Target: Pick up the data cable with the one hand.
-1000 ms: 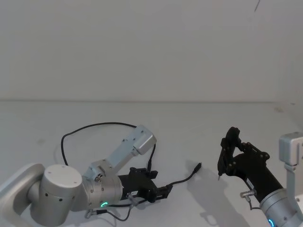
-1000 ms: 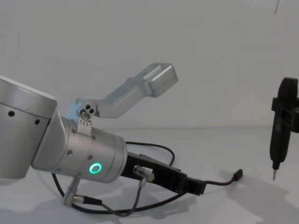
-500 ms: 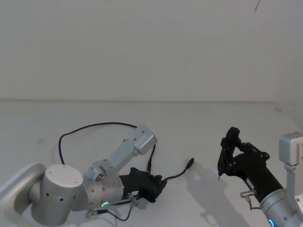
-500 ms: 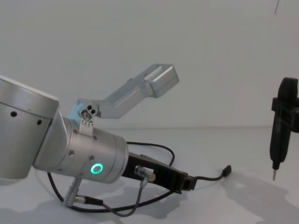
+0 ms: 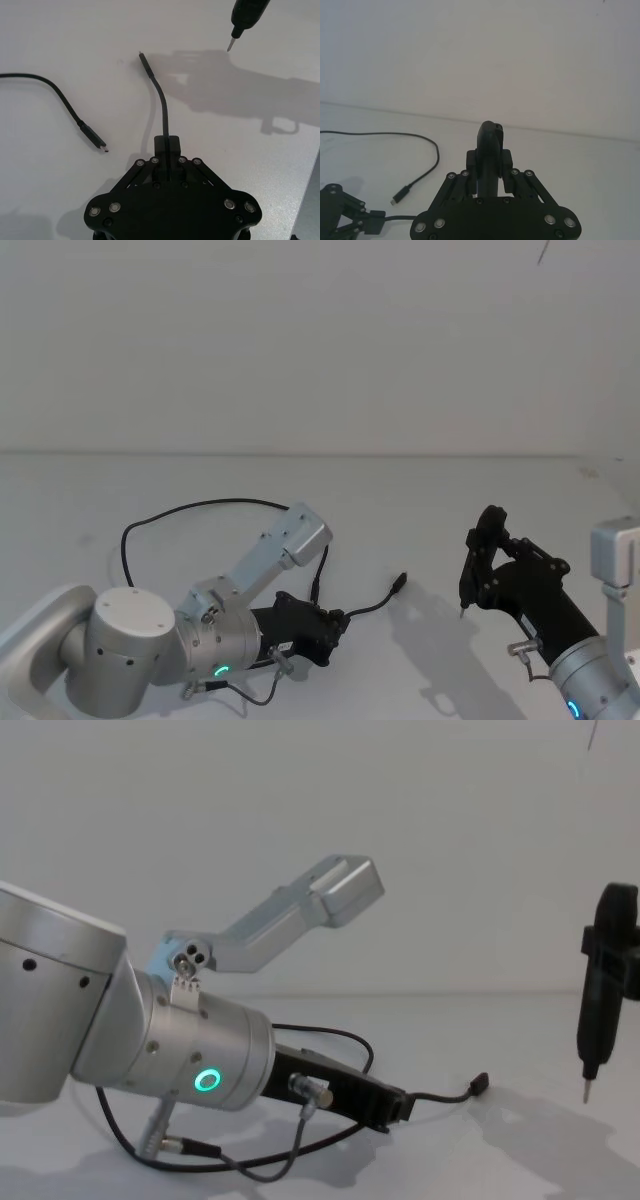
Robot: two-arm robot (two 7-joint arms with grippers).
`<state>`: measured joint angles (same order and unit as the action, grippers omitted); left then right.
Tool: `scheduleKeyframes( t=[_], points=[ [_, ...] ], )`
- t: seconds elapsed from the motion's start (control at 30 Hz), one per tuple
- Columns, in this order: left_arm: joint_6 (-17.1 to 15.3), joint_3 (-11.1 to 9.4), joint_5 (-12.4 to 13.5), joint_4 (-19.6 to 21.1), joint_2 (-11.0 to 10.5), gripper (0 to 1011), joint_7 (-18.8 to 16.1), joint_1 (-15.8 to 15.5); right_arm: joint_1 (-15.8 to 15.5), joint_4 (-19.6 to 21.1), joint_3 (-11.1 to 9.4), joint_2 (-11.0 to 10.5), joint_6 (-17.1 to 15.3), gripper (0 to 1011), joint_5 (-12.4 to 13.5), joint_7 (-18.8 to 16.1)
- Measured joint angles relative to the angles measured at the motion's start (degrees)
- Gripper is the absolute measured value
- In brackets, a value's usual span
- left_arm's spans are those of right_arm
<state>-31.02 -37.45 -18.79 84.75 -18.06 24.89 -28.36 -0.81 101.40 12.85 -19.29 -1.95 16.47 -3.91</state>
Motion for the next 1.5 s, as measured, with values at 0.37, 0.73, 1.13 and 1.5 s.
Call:
scheduleKeyframes(
  t=[0.37, 0.73, 1.13, 1.5],
  points=[
    [4.8, 0.2, 1.7, 2.5, -1.9, 35, 1.0, 0.5, 0.6, 3.2, -0.4, 0.0, -0.9, 279, 1.2, -1.9],
    [8.5, 1.8, 2.5, 8.7, -6.1, 35, 2.8, 2.2, 1.3, 6.7, -0.4, 0.5, -2.3, 279, 1.8, -2.8],
    [9.8, 3.1, 2.4, 12.9, -8.9, 35, 4.0, 3.5, 2.9, 8.7, -1.0, 1.2, -2.9, 279, 1.8, -3.4],
    [10.3, 3.6, 2.3, 14.6, -10.1, 35, 4.4, 4.1, 5.6, 6.9, -1.8, 2.0, -2.7, 279, 1.7, -3.9]
  ],
)
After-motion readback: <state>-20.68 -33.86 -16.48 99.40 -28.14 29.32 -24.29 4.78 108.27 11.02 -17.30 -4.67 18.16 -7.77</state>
